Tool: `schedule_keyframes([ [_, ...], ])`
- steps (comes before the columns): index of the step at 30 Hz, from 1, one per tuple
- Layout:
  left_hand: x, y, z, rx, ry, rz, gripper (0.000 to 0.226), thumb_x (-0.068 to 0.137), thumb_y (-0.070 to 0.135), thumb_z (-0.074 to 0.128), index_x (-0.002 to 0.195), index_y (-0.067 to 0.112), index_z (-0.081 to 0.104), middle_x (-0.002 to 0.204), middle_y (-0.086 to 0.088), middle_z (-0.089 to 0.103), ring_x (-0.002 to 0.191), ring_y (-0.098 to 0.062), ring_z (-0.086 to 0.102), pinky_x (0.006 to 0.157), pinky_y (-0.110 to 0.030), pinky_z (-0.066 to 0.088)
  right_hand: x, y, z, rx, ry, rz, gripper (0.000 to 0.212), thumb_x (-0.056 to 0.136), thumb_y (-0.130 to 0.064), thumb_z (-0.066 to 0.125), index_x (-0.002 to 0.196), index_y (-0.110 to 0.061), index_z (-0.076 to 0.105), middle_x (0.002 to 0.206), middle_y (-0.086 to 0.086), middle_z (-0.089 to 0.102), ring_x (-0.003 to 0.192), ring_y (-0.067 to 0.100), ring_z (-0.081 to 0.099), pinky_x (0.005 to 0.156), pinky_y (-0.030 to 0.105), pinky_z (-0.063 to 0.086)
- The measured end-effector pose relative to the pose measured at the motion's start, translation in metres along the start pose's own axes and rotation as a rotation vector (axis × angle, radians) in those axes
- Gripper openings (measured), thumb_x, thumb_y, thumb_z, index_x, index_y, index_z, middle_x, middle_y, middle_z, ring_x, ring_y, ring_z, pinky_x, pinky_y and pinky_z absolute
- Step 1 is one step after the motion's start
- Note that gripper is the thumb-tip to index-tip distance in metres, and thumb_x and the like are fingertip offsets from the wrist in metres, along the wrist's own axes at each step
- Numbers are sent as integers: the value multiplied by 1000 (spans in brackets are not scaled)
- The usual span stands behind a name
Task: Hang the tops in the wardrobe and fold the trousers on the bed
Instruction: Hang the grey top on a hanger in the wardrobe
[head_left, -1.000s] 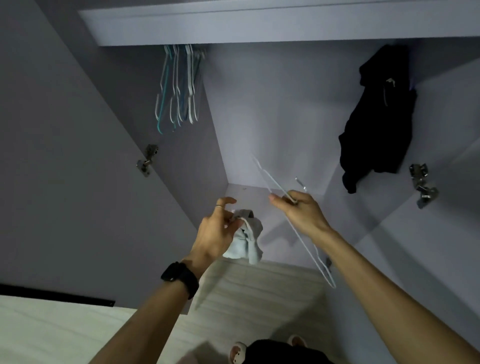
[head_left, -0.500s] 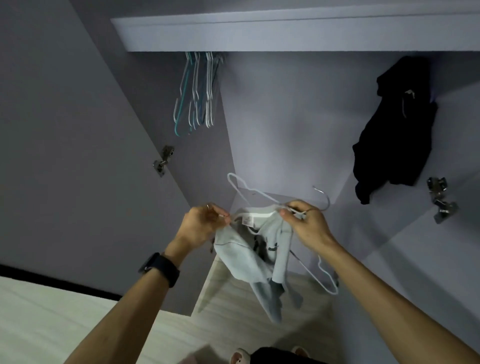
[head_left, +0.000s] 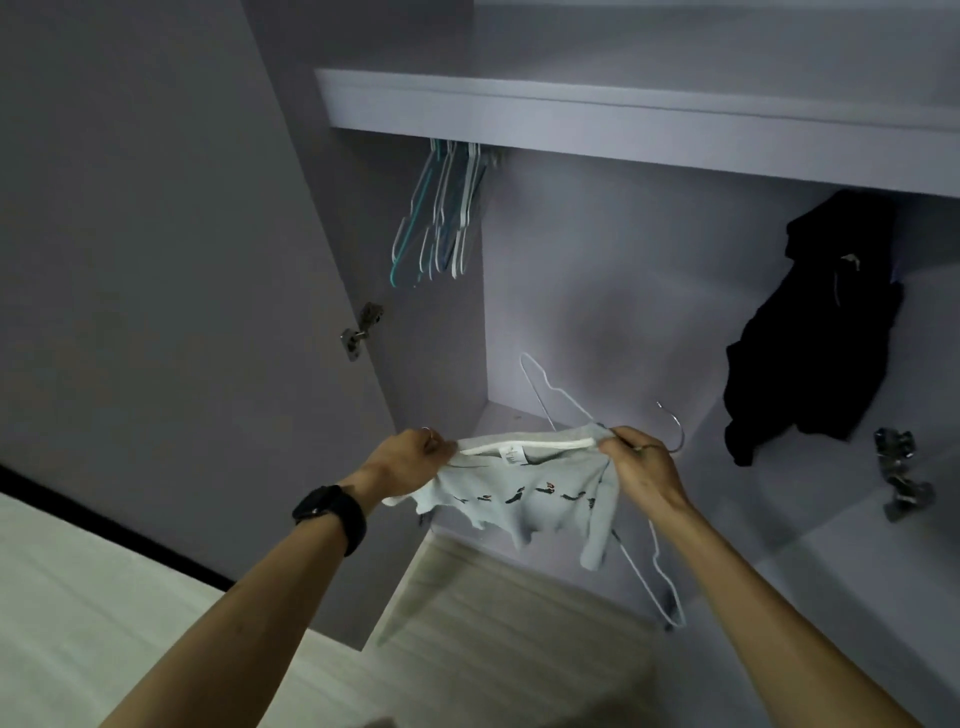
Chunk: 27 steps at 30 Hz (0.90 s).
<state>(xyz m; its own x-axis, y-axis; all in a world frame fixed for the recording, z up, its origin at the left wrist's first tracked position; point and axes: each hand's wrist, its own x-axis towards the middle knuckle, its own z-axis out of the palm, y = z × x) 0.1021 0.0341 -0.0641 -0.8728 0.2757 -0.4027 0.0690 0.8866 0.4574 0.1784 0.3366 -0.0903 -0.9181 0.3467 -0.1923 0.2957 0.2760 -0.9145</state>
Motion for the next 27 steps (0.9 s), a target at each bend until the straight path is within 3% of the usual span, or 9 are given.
schedule_keyframes([
  [3,2,5,-6,0,32,22,32,96,62,51,94,31,61,91,11,63,87,-14,59,73,-27,41,2,-9,-4,-24,-20,-8,35,83,-41,74,64,-17,58,59,-11,48,59,9,47,59,26,36],
  [6,2,7,-16,53,32,37,28,92,60,60,90,33,62,87,15,61,81,-7,56,67,-22,40,5,-13,-9,-80,-41,-43,43,88,-38,75,59,-17,52,57,-11,43,60,12,43,62,30,34],
  [9,-1,6,-24,218,23,44,17,92,54,61,89,37,60,95,13,62,94,-14,59,80,-28,42,7,-13,-17,-60,-34,-52,33,90,-34,73,77,-6,61,66,-2,52,66,14,49,66,30,38],
  [13,-4,7,-27,373,72,1,13,93,53,53,89,40,55,98,13,65,101,-18,62,100,-39,39,5,-15,-18,-101,-48,-64,25,91,-33,71,72,-19,61,64,-7,53,63,9,50,64,25,40],
  [17,-4,5,-24,186,3,-108,8,91,41,52,88,34,56,97,12,63,101,-19,59,100,-40,42,1,-14,-13,-143,2,-110,14,87,-31,70,74,-24,66,66,-12,58,62,2,53,59,13,41],
  [20,-8,0,-16,191,48,-165,15,89,30,50,99,32,61,102,8,66,105,-22,60,96,-39,37,-1,-5,-14,-189,79,-94,11,84,-31,65,76,-24,66,68,-12,61,73,5,58,67,21,46],
  [24,-9,10,-26,-83,56,-32,17,93,37,67,107,28,71,106,10,67,112,-16,61,94,-26,43,-6,22,-13,-195,168,34,22,84,-32,66,69,-17,62,65,-5,61,75,18,62,67,29,45],
  [27,-11,39,-43,-108,97,81,10,93,30,66,100,33,73,107,11,72,110,-14,63,92,-23,44,-12,37,-10,-221,147,123,29,89,-37,67,69,-15,64,70,0,66,80,25,65,65,29,44],
])
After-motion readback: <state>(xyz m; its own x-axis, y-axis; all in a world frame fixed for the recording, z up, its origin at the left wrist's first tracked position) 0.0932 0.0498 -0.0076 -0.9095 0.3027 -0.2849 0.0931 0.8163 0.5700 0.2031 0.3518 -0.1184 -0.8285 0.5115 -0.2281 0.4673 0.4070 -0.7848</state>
